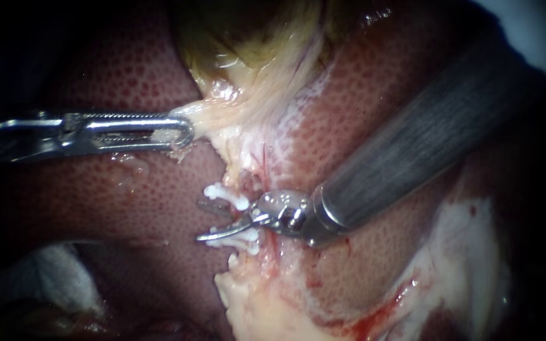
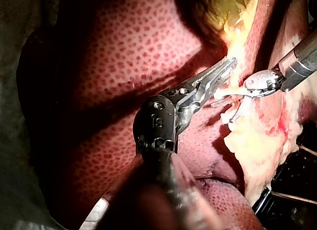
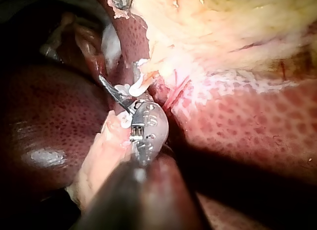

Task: Go to the cutting position left tube

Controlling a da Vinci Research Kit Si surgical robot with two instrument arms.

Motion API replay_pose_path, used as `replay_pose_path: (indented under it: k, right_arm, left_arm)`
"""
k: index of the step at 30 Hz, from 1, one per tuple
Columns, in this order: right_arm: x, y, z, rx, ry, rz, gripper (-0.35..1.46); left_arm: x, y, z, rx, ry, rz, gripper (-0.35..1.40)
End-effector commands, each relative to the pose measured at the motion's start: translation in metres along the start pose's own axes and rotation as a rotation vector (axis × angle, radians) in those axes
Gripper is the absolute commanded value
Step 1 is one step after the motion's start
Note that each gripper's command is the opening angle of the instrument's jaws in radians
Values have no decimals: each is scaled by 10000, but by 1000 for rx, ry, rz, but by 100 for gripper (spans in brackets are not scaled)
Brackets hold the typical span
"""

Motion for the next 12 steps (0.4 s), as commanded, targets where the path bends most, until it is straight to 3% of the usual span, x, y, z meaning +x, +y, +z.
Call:
replay_pose_path:
  k: [1,3,12]
  right_arm:
    - [0,0,0,0,0,0,143]
    - [0,-1,0,-5,1,0,133]
    - [0,-2,1,-5,1,0,133]
  left_arm:
    - [0,0,0,0,0,0,-35]
    - [0,0,0,0,0,0,-35]
    - [0,-2,1,1,-3,0,-35]
